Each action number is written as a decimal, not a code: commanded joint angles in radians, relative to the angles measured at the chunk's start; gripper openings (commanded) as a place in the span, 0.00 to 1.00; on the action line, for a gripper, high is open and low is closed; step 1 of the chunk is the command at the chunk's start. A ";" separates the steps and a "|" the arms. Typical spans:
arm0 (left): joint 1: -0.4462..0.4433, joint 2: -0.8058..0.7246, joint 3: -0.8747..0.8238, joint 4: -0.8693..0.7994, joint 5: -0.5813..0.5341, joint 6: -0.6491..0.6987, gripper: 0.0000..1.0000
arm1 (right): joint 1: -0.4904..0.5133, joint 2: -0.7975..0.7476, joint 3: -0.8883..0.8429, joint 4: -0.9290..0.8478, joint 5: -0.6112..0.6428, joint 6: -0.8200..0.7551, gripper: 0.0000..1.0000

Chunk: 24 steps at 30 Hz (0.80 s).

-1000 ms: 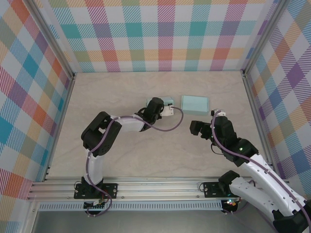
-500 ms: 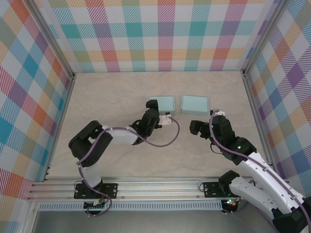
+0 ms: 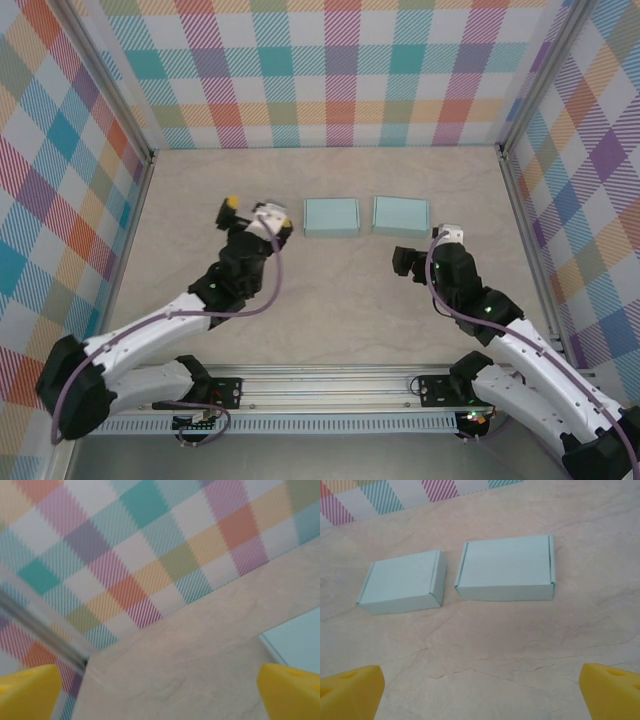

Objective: Fold the paper box

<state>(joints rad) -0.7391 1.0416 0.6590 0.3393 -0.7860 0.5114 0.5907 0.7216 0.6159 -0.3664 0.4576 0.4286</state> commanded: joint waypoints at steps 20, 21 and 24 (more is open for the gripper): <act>0.411 -0.328 -0.437 -0.011 0.099 -0.508 1.00 | -0.286 0.094 -0.357 0.719 -0.038 -0.432 1.00; 0.431 -0.326 -0.448 0.010 0.117 -0.512 1.00 | -0.311 0.108 -0.364 0.737 -0.057 -0.428 1.00; 0.491 -0.309 -0.490 0.101 0.178 -0.511 1.00 | -0.364 0.156 -0.363 0.766 -0.095 -0.434 1.00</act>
<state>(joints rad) -0.2958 0.7193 0.2039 0.3126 -0.6884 0.0372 0.2630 0.8536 0.2539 0.2642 0.4355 0.0128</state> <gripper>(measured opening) 0.997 0.997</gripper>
